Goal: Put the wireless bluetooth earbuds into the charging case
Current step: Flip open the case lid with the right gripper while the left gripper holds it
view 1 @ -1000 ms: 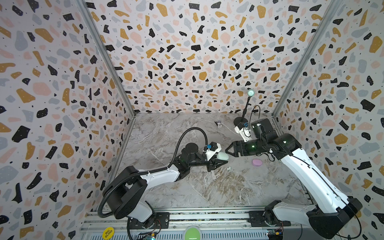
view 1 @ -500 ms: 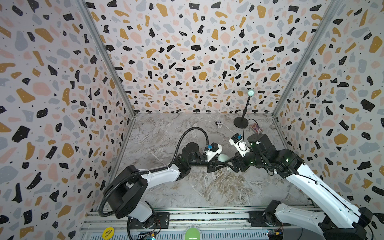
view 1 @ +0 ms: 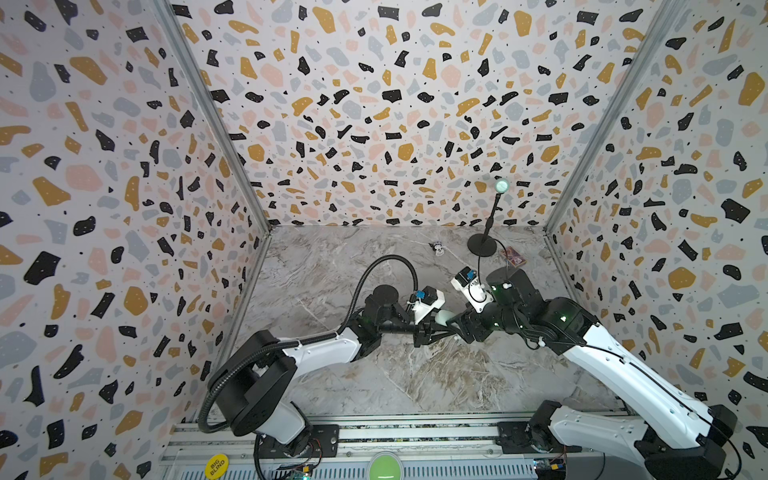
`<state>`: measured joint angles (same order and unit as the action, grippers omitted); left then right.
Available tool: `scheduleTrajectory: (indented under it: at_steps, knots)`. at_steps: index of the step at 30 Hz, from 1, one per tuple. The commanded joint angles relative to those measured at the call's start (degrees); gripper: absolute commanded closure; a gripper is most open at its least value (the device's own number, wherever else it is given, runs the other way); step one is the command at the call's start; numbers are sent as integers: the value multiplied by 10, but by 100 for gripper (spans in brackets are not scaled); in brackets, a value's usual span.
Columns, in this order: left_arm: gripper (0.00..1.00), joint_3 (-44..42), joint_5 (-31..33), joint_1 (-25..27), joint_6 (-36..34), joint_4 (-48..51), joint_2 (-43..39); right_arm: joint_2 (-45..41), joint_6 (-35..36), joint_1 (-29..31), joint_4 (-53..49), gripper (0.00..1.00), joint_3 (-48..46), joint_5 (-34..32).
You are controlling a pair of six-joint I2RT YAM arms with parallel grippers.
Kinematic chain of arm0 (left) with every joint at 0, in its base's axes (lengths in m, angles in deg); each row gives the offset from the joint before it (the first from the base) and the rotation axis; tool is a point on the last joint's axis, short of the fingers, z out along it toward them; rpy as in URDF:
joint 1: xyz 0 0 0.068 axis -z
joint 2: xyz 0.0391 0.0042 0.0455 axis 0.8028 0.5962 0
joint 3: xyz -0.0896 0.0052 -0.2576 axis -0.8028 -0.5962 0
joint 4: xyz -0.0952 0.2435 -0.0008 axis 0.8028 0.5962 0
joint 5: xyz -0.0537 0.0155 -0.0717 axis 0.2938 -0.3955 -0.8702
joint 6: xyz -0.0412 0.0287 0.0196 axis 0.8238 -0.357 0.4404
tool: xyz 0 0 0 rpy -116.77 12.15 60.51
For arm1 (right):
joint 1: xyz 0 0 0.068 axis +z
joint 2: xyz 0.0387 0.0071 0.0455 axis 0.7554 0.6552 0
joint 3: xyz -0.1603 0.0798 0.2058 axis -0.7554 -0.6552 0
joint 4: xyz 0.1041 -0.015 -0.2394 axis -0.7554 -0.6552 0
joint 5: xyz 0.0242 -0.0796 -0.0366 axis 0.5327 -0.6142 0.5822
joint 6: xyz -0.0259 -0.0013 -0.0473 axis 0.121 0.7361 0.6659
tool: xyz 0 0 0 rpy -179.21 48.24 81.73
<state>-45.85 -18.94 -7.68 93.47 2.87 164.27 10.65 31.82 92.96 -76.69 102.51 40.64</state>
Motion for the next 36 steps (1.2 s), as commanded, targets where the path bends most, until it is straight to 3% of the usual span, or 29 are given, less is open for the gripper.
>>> scheduleTrajectory:
  at_steps: [1,9,30,36]
  knots:
    - [89,21,-16,2,1,-23,-1,-4,11,6,6,22,-5,-5]
    - [90,22,-18,2,0,-21,-3,-3,13,7,7,23,-16,-12]
    - [92,24,-44,3,12,-27,-15,5,6,9,7,24,-11,-167]
    - [93,25,-49,8,12,-27,-15,10,0,8,15,23,8,-179]
